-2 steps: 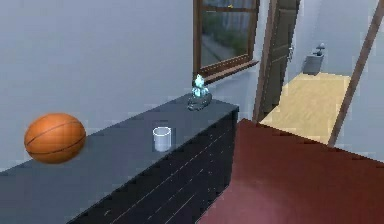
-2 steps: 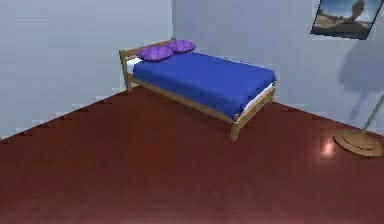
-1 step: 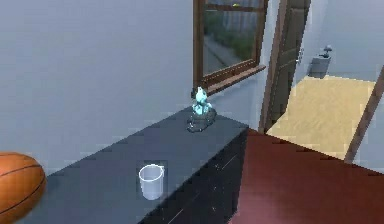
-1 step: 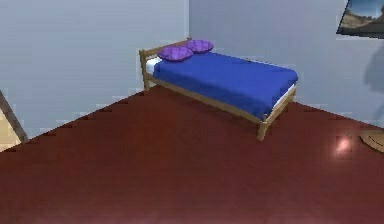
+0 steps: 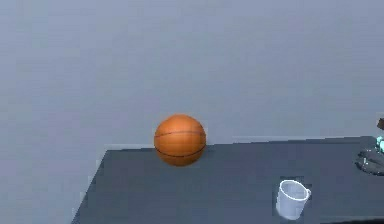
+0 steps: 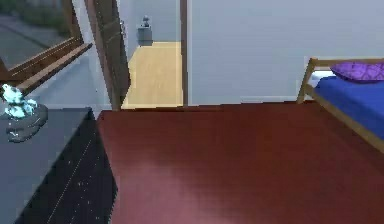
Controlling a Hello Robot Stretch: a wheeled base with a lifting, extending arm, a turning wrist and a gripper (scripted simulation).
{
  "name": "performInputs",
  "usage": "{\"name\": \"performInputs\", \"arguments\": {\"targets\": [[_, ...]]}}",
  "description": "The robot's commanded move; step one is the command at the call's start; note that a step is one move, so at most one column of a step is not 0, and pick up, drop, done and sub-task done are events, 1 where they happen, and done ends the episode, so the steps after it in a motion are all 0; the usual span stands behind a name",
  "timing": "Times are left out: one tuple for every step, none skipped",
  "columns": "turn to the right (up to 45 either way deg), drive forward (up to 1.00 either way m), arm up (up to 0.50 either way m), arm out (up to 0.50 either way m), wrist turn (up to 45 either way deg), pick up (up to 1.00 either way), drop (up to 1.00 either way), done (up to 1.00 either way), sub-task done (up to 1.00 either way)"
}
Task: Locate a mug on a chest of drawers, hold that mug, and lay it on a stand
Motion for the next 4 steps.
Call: {"name": "performInputs", "arguments": {"targets": [[-45.0,0.00,0.00,0.00,0.0,0.00,0.00,0.00,0.00],[-12.0,0.00,0.00,0.00,0.0,0.00,0.00,0.00,0.00],[0.0,0.00,0.50,0.00,0.0,0.00,0.00,0.00,0.00],[0.0,0.00,0.38,0.00,0.0,0.00,0.00,0.00,0.00]]}}
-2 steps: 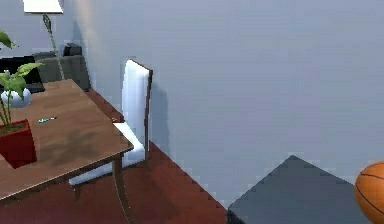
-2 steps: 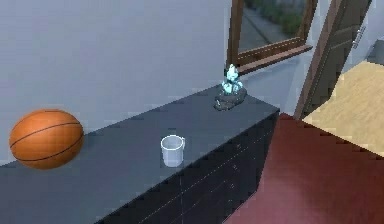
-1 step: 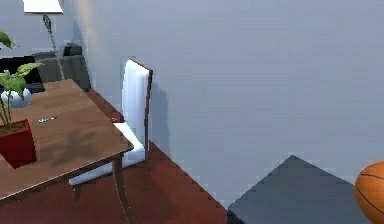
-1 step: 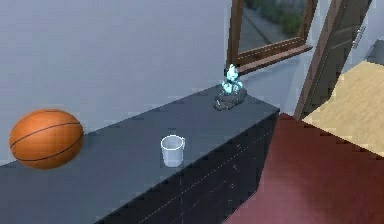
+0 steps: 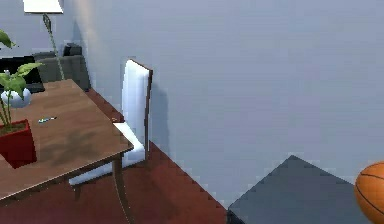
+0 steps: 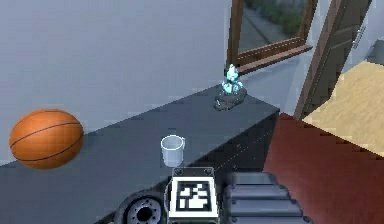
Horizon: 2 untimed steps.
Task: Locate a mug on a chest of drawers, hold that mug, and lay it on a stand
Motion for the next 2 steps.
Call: {"name": "performInputs", "arguments": {"targets": [[0.0,0.00,0.00,0.28,0.0,0.00,0.00,0.00,0.00],[0.0,0.00,0.00,0.00,45.0,0.00,0.00,0.00,0.00]]}}
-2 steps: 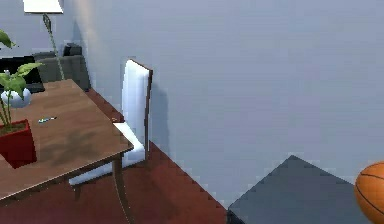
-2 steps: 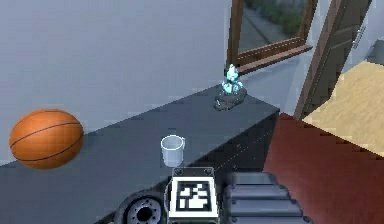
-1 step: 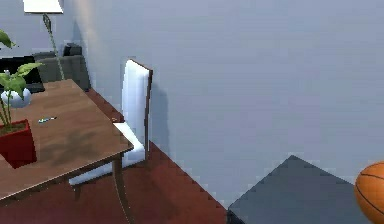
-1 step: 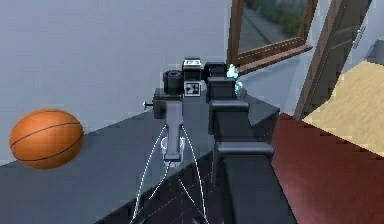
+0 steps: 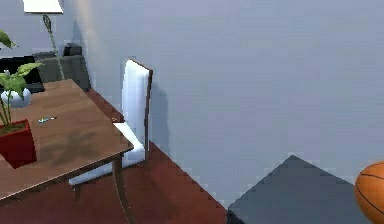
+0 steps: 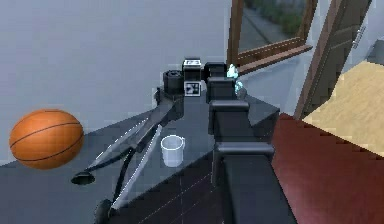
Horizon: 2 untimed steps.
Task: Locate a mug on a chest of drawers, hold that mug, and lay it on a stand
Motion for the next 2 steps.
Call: {"name": "performInputs", "arguments": {"targets": [[0.0,0.00,0.00,0.00,45.0,0.00,0.00,0.00,0.00],[0.0,0.00,0.00,0.00,45.0,0.00,0.00,0.00,0.00]]}}
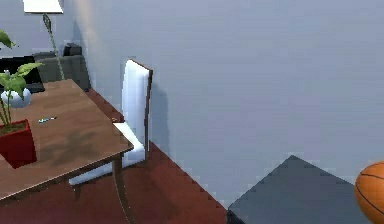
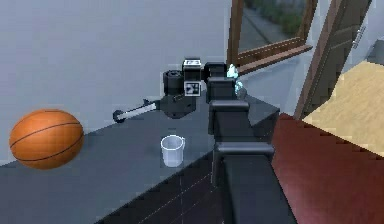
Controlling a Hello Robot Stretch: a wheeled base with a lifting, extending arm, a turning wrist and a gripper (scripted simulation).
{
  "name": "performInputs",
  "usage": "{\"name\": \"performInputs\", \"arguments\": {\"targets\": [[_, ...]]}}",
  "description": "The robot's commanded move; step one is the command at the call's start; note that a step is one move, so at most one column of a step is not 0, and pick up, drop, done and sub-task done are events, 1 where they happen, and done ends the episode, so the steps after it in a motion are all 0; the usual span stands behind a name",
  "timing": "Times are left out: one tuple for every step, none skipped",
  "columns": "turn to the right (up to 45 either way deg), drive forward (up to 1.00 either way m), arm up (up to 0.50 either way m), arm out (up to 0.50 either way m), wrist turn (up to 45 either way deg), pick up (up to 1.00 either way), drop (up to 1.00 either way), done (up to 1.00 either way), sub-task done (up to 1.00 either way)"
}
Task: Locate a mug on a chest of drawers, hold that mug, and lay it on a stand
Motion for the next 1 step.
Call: {"name": "performInputs", "arguments": {"targets": [[0.0,0.00,0.00,0.00,30.0,0.00,0.00,0.00,0.00]]}}
